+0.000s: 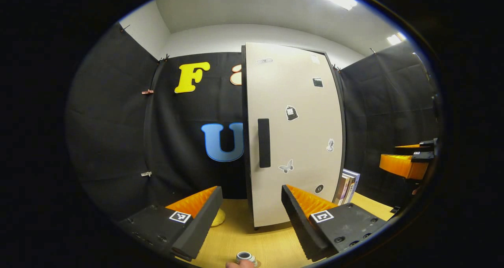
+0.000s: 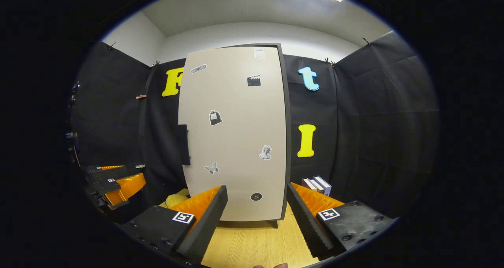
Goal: Open the cabinet door with the right hand, grasp the bottle in the cabinet with the left hand and place it on the coaster, then close the cabinet door with the right hand.
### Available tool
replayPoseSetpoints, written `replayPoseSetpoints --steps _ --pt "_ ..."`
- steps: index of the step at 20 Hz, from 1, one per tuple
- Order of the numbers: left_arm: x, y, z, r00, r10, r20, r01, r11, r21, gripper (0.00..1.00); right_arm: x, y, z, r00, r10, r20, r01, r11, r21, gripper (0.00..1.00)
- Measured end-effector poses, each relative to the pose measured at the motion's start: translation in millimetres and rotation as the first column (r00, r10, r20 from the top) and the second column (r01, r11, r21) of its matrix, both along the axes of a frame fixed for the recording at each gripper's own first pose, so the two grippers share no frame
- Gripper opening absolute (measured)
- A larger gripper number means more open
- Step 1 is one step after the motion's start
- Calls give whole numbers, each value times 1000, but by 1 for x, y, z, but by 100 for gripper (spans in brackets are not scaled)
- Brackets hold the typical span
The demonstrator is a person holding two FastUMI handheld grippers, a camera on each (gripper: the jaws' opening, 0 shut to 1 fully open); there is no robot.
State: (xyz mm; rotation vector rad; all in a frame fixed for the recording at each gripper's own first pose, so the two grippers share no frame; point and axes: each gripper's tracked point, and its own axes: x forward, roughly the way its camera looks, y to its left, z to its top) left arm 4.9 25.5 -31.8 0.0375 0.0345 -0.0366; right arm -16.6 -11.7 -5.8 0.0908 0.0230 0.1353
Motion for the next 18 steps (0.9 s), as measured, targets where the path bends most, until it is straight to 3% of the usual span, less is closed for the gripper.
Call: replayPoseSetpoints --steps 18 --pt "20 -24 5 998 56 31 -56 998 -6 95 27 -19 7 997 52 49 -51 999 -11 98"
